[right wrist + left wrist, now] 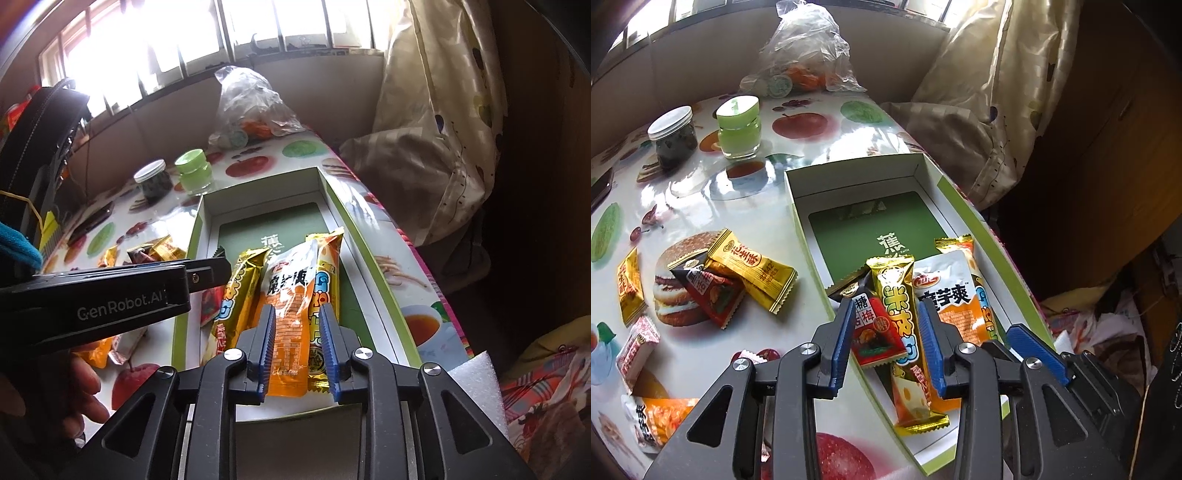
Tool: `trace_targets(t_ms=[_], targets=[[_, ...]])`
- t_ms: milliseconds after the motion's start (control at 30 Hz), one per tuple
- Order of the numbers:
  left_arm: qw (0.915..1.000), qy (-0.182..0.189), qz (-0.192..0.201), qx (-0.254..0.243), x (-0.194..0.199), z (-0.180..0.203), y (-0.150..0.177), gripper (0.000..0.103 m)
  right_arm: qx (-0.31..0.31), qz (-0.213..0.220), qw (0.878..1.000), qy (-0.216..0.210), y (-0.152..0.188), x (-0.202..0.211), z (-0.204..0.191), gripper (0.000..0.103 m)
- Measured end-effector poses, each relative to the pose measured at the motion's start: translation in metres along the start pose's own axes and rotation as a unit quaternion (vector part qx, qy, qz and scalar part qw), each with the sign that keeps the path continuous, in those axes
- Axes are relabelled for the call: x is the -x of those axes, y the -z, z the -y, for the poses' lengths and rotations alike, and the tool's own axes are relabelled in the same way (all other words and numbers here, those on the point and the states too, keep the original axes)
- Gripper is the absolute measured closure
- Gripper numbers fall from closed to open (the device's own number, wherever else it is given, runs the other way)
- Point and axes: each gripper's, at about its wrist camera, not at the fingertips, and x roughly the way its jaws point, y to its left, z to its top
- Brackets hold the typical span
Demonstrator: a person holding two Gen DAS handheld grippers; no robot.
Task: Organize snacks
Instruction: 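Lower both packets into the green box and open both tools, then move both open tools back over the snack pile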
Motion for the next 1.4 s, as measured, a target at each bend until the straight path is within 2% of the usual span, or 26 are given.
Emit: trace_targets(t_ms=[100, 200, 467, 767, 1400], targets=[[1.0, -0.005, 0.007, -0.003, 0.006, -0.001, 0.002, 0.064, 0.002, 0.004, 1.0, 0.003, -0.001, 0.004, -0.001, 0.075], [0.9998, -0.009, 0.015, 0.002, 0.014, -0.005, 0.004, 0.055, 0.003, 0.007, 1.0, 0.007, -0.001, 0.007, -0.003, 0.072], [0.9987, -0.03, 0.042, 0.0, 0.038, -0.018, 0.015, 0.055, 0.007, 0.014, 1.0, 0.007, 0.0, 0.014, -0.011, 0.07], [0.9979, -0.034, 0.055, 0.005, 0.056, -0.033, 0.026, 0.055, 0.027, 0.02, 0.999, -0.002, 0.0, 0.018, -0.031, 0.069], [0.9934, -0.07, 0.091, 0.013, 0.093, -0.067, 0.047, 0.055, 0.073, 0.026, 0.996, -0.032, 0.002, 0.02, -0.072, 0.066]])
